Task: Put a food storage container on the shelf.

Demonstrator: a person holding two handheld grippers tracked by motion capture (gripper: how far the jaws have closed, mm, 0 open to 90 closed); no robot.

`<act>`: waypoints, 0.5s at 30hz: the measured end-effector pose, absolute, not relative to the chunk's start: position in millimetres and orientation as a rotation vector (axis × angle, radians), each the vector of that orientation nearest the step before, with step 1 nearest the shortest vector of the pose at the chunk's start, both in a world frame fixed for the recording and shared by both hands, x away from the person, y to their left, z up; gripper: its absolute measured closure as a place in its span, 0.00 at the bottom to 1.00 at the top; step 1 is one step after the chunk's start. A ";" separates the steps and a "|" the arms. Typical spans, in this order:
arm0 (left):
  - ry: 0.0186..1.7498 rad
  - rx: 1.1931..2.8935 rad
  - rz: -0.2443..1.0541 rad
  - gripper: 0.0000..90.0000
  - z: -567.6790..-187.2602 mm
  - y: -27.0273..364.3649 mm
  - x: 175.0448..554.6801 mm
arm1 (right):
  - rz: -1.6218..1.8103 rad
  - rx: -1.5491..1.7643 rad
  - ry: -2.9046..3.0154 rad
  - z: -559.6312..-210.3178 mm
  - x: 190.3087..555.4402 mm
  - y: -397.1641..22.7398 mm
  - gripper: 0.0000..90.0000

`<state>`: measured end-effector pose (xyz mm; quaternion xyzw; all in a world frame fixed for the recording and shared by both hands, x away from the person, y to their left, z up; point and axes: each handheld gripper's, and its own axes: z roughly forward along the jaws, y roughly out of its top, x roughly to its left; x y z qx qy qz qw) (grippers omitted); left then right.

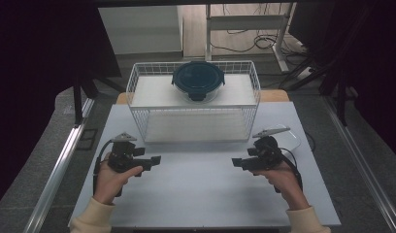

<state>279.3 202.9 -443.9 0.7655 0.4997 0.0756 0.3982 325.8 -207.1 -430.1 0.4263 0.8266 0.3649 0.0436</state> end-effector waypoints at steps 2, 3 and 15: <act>1.269 1.937 0.171 0.26 -452.6 201.8 277.3 | 1.098 1.318 2.543 -442.3 321.1 -210.8 0.23; 1.273 1.936 0.165 0.26 -455.0 201.6 276.8 | 1.092 1.324 2.543 -447.1 318.7 -212.2 0.23; 1.288 2.006 0.133 0.26 -484.2 193.6 267.6 | 0.986 1.292 2.586 -471.2 307.1 -215.0 0.23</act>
